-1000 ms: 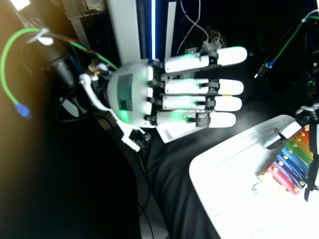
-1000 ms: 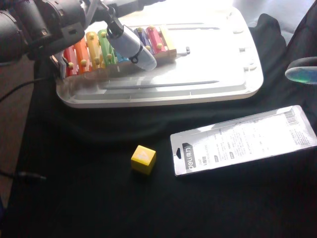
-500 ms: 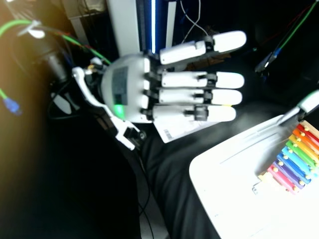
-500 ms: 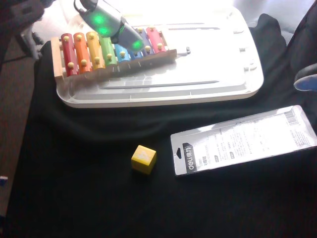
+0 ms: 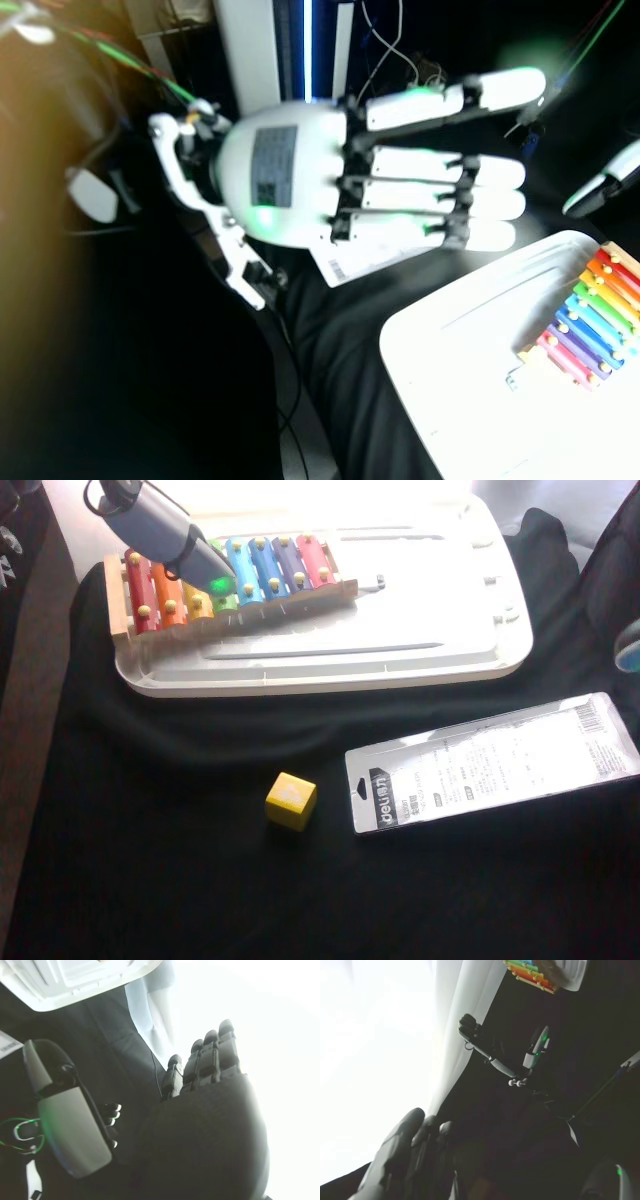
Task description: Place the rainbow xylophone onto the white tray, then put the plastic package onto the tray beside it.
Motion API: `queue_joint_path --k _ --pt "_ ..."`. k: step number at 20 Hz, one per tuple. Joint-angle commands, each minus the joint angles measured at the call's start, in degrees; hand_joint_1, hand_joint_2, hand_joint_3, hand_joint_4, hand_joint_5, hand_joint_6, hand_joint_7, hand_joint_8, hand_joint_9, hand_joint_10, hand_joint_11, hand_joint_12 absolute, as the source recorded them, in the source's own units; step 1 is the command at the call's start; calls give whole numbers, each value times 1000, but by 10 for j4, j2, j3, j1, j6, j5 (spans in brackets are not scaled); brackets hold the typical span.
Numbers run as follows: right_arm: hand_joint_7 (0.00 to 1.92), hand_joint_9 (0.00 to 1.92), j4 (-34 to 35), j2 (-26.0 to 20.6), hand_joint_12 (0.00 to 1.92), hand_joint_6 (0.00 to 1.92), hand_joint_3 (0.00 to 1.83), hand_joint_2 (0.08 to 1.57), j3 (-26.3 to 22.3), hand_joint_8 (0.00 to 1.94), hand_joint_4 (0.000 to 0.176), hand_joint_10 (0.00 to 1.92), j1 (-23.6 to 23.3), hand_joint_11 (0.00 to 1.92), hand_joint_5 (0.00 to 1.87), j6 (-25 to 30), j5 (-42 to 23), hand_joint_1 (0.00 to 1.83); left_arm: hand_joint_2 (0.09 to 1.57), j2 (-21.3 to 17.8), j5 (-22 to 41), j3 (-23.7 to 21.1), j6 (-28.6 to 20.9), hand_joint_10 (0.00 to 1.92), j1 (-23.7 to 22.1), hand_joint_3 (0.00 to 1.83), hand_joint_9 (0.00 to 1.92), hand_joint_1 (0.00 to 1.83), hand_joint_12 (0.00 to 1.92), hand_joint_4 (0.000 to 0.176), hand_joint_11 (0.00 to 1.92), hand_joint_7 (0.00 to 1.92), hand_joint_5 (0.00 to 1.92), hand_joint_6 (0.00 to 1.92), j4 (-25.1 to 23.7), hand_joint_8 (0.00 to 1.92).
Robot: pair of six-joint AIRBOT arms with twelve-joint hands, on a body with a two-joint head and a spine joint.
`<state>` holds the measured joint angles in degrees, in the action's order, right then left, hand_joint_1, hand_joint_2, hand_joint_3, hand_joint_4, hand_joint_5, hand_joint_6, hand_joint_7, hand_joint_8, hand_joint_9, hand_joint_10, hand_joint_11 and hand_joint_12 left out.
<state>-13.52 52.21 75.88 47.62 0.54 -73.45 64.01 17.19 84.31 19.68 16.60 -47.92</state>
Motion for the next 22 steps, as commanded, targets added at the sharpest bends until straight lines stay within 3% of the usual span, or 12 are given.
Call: queue_joint_path --k 1,4,7,10,11,13,14,15,18,20,21,22 --pt "264 153 15 -4 333 0 2 534 1 4 171 5 -10 0 0 12 -40 916 699 -1 35 -2 3 2 -9 0 5 814 14 176 31 0 0 0 13 0" --pt "202 94 -32 -16 423 0 0 439 1 2 164 1 -11 0 0 33 -3 895 668 -6 11 -15 40 0 -9 0 0 782 2 176 2 0 0 0 14 0" --pt "96 12 -67 -21 271 0 0 457 2 2 174 2 -11 0 0 49 22 894 689 -10 -2 -32 77 0 -9 0 0 704 4 176 6 0 0 0 16 0" --pt "1 0 -160 -20 200 0 16 550 5 0 107 0 -39 0 0 89 82 820 673 -13 -4 -40 101 0 -7 0 0 593 0 176 0 0 0 0 33 0" --pt "0 0 -184 -19 248 0 7 560 5 0 95 0 -53 0 0 96 98 743 666 -16 -5 -44 111 0 -7 0 0 579 0 176 0 0 0 0 39 0" --pt "0 0 -313 -5 108 0 4 606 6 0 112 0 -127 0 0 145 163 807 700 -31 -6 -61 141 0 -1 7 0 703 0 176 0 0 0 0 59 0" --pt "0 0 -355 0 21 0 11 666 6 0 86 0 -147 0 0 166 180 834 707 -35 -6 -64 141 0 -1 9 0 707 0 176 1 0 0 0 59 0" --pt "0 0 -396 6 3 0 0 629 6 0 135 0 -164 0 0 184 194 714 711 -37 -6 -66 141 0 1 9 0 684 2 176 4 0 0 0 59 0" --pt "0 0 -442 18 44 0 0 619 13 0 132 0 -170 93 0 209 207 693 707 -37 -6 -67 141 4 1 4 10 677 0 176 0 0 0 0 59 0" --pt "0 0 -475 23 374 0 0 597 22 0 80 0 -170 3 0 238 215 684 699 -37 -6 -67 141 10 5 0 29 648 4 176 10 0 0 0 59 0" --pt "0 0 -484 24 252 0 0 598 24 0 50 0 -170 0 0 245 217 637 710 -37 -6 -67 141 13 7 5 40 642 10 176 22 0 0 0 60 0" --pt "0 0 -496 24 155 0 0 595 25 0 60 0 -170 0 0 248 223 641 709 -38 -6 -68 141 13 11 3 45 649 18 176 38 0 0 0 62 0"
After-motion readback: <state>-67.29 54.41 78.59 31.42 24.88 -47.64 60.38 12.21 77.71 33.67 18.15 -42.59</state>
